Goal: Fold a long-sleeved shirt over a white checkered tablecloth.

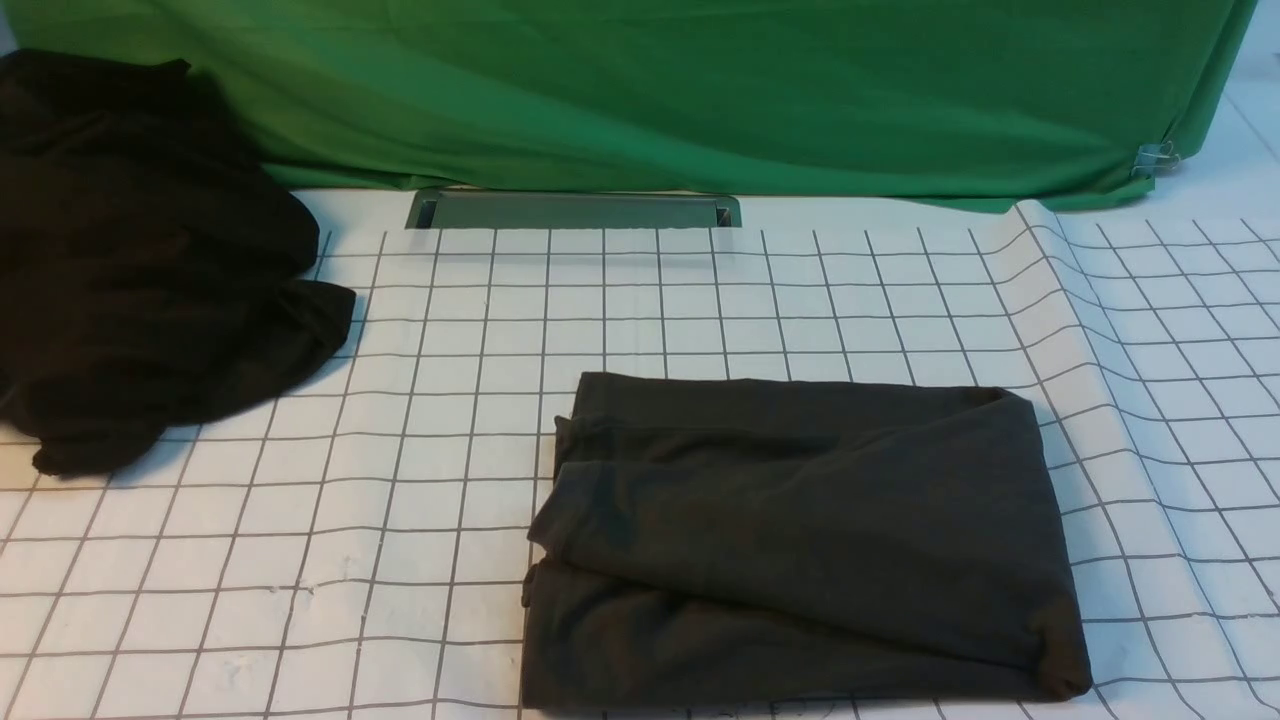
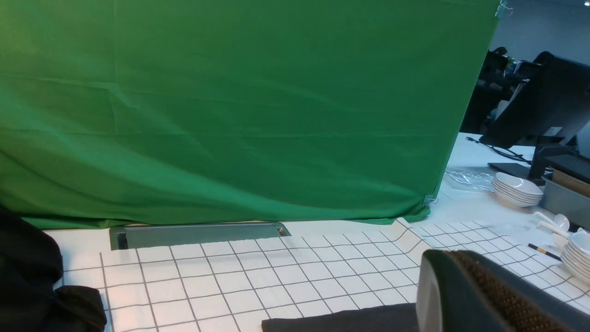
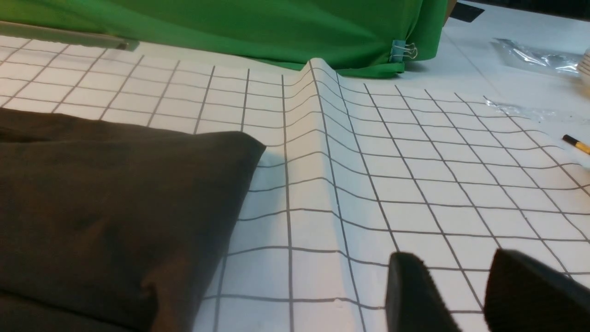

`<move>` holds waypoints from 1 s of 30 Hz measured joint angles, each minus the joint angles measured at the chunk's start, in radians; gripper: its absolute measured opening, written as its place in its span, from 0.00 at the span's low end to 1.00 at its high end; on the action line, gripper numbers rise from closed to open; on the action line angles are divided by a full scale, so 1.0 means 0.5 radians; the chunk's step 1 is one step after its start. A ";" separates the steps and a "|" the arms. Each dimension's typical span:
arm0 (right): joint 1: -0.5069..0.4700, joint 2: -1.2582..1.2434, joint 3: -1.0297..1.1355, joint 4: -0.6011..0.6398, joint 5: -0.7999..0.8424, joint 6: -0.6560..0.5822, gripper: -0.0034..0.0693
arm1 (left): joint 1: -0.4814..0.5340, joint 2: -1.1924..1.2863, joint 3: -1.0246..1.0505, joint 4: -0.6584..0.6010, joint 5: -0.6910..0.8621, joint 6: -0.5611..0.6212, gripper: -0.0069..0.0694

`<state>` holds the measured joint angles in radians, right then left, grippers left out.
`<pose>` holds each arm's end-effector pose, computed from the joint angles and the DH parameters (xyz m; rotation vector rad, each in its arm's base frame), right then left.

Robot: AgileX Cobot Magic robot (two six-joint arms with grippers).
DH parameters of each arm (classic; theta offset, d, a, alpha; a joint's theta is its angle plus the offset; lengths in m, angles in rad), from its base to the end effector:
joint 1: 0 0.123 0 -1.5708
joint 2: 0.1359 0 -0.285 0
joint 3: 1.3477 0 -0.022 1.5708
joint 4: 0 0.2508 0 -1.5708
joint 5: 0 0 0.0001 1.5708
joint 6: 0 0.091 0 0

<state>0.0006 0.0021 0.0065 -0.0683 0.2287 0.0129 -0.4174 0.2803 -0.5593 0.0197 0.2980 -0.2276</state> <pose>0.0560 -0.0014 0.1902 -0.0352 1.7203 -0.0526 0.0518 -0.0224 0.3547 0.1539 1.5151 -0.4980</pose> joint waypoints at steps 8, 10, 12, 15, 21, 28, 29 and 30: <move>0.000 0.000 0.000 0.000 0.000 0.000 0.37 | 0.000 -0.006 0.052 0.004 -0.025 0.111 0.09; 0.000 0.000 0.000 0.000 0.000 0.000 0.38 | 0.000 -0.010 0.107 0.009 -0.025 0.152 0.09; 0.000 0.000 0.000 0.000 0.000 0.000 0.38 | 0.010 -0.030 0.194 0.012 -0.025 0.159 0.09; 0.000 0.000 0.000 0.000 0.000 0.000 0.38 | 0.069 -0.100 0.332 0.004 -0.025 0.170 0.09; 0.000 0.000 0.000 0.000 0.000 0.000 0.38 | 0.461 -0.356 0.784 -0.039 -0.154 0.188 0.09; 0.000 0.000 0.000 0.000 0.000 0.000 0.38 | 0.954 -0.540 1.128 -0.093 -0.226 0.194 0.09; 0.000 0.000 0.000 0.000 0.000 0.000 0.38 | 0.979 -0.552 1.128 -0.095 -0.207 0.194 0.09; 0.000 0.000 0.000 0.000 0.000 0.000 0.38 | 0.988 -0.555 1.128 -0.095 -0.183 0.194 0.09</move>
<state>0.0006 0.0021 0.0065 -0.0683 0.2287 0.0129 0.0765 0.0029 0.0049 -0.0277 0.2067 -0.1306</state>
